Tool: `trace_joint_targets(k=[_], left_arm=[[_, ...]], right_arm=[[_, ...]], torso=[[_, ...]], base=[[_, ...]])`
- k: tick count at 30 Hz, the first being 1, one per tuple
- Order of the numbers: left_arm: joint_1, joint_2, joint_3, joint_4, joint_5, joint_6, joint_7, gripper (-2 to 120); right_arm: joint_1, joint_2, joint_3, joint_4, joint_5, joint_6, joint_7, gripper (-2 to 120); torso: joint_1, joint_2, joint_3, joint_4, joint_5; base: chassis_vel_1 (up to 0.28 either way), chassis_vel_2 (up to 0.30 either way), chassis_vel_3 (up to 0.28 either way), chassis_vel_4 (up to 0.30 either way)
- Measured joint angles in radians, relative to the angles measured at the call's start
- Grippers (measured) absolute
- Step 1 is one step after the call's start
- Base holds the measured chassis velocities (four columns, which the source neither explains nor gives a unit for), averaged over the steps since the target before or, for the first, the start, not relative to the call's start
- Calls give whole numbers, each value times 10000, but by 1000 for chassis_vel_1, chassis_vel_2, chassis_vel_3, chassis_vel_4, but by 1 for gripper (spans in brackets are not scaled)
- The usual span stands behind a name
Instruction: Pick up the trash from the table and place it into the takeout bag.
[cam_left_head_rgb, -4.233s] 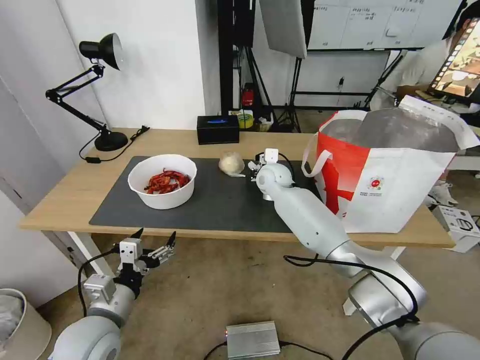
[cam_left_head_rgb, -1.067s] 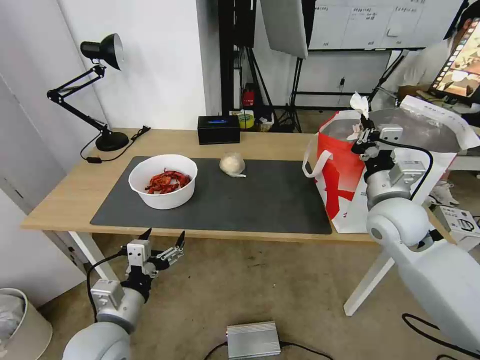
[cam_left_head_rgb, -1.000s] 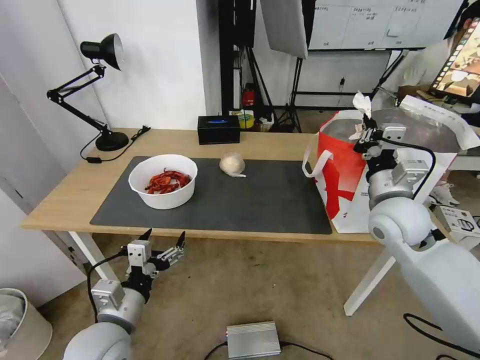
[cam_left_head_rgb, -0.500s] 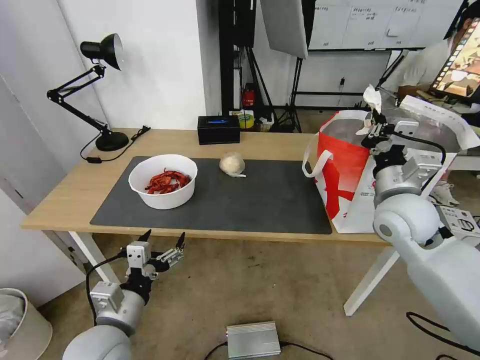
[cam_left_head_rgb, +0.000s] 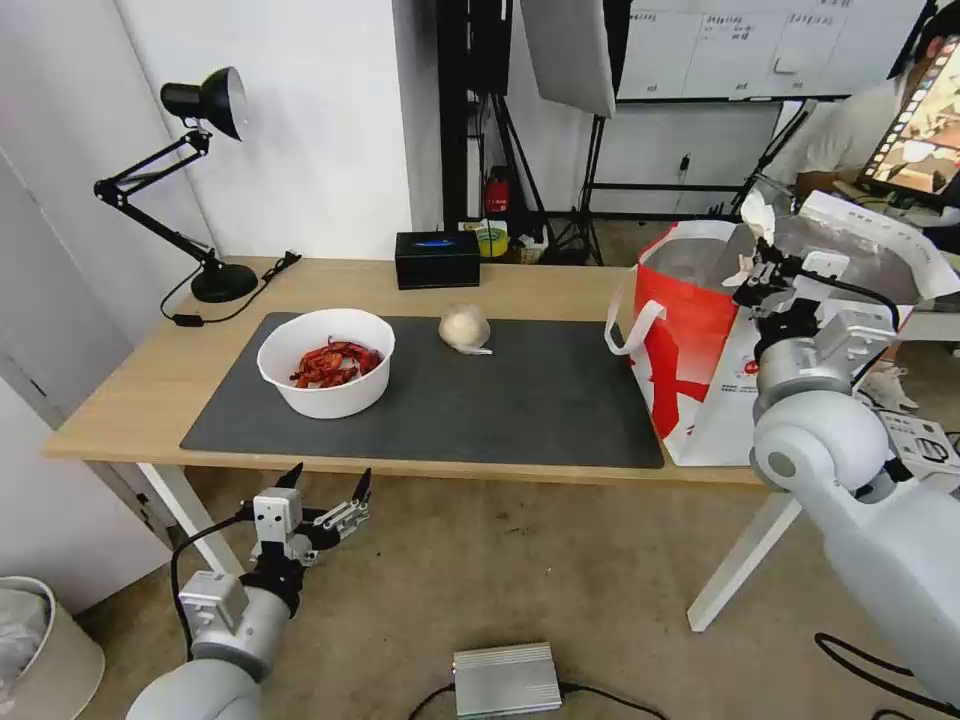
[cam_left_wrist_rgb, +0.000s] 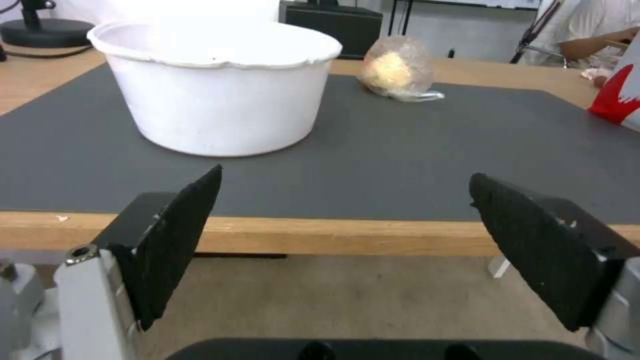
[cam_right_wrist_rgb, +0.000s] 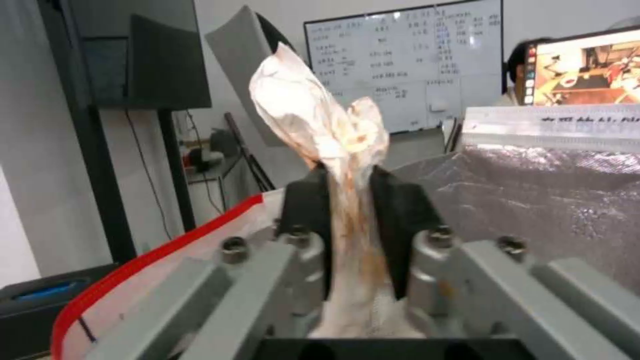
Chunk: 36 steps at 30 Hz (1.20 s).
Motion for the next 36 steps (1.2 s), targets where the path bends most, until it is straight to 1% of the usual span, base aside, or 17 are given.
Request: trace_joint_targets(k=[3, 4, 5, 8, 9, 12, 13, 15, 17, 19, 20, 22, 28, 31, 32, 33, 36], left_arm=[[51, -32, -10, 0, 34, -21, 3, 100], [51, -32, -10, 0, 34, -21, 3, 100], [62, -37, -11, -2, 41, -23, 4, 100], [96, -60, -22, -8, 63, -36, 6, 100], [96, -60, -22, -8, 63, -36, 6, 100], [105, -74, -28, -9, 73, -47, 9, 100], [105, -74, -28, -9, 73, -47, 9, 100], [104, -76, -37, -8, 73, -50, 10, 100], [103, -76, -39, -8, 73, -50, 10, 100], [91, -74, -51, -5, 73, -52, 10, 100], [91, -74, -51, -5, 73, -52, 10, 100], [86, -73, -58, 11, 72, -56, 10, 100], [66, -71, -75, 18, 58, -62, 10, 100], [64, -57, -138, 16, 24, -65, 10, 100], [61, -40, -166, 15, 7, -66, 11, 100], [61, -40, -166, 15, 7, -66, 11, 100], [39, -14, -203, 14, -25, -74, 10, 100]], right_arm=[[-24, 3, -1, 78, 132, 0, 12, 32], [-24, 3, -1, 78, 132, 0, 12, 32], [-30, 4, -1, 90, 138, 0, 12, 36], [-47, 3, -11, 123, 171, -1, 23, 51], [-47, 3, -11, 123, 171, -1, 23, 51], [-51, 24, -28, 118, 205, -6, 58, 64], [-51, 24, -28, 118, 205, -6, 58, 64], [-51, 48, -40, 84, 203, -8, 59, 76], [-51, 52, -42, 78, 201, -8, 58, 78], [-51, 68, -51, 64, 192, -11, 52, 89], [-51, 68, -51, 64, 192, -11, 52, 89], [-42, 93, -62, 51, 182, -12, 29, 97], [55, 146, -72, 27, 172, 162, -246, 100], [137, 149, -69, 34, 160, 732, -1007, 100], [180, 147, -69, 77, 153, 1067, -1439, 100], [180, 147, -69, 77, 153, 1067, -1439, 100], [210, 150, -126, 344, 192, 1551, -2233, 100]], torso=[[0, 0, 0, 0, 0], [0, 0, 0, 0, 0], [0, 0, 0, 0, 0], [0, 0, 0, 0, 0], [0, 0, 0, 0, 0], [0, 0, 0, 0, 0], [0, 0, 0, 0, 0], [0, 0, 0, 0, 0], [0, 0, 0, 0, 0], [0, 0, 0, 0, 0], [0, 0, 0, 0, 0], [1, -1, 0, 0, 0], [0, 0, 0, 0, 0], [1, 0, 0, 0, 0], [1, -1, 0, 1, 0], [1, -1, 0, 1, 0], [1, 0, 0, 0, -1]], base=[[0, 0, 0, 0], [0, 0, 0, 0], [0, 0, 0, 0], [0, 0, 0, 0], [0, 0, 0, 0], [0, 0, 0, 0], [0, 0, 0, 0], [0, 0, 0, 0], [0, 0, 0, 0], [0, 0, 0, 0], [0, 0, 0, 0], [0, 0, 0, 0], [0, 0, 0, 0], [0, 0, 0, 0], [0, 0, 0, 0], [0, 0, 0, 0], [0, 0, 0, 0]])
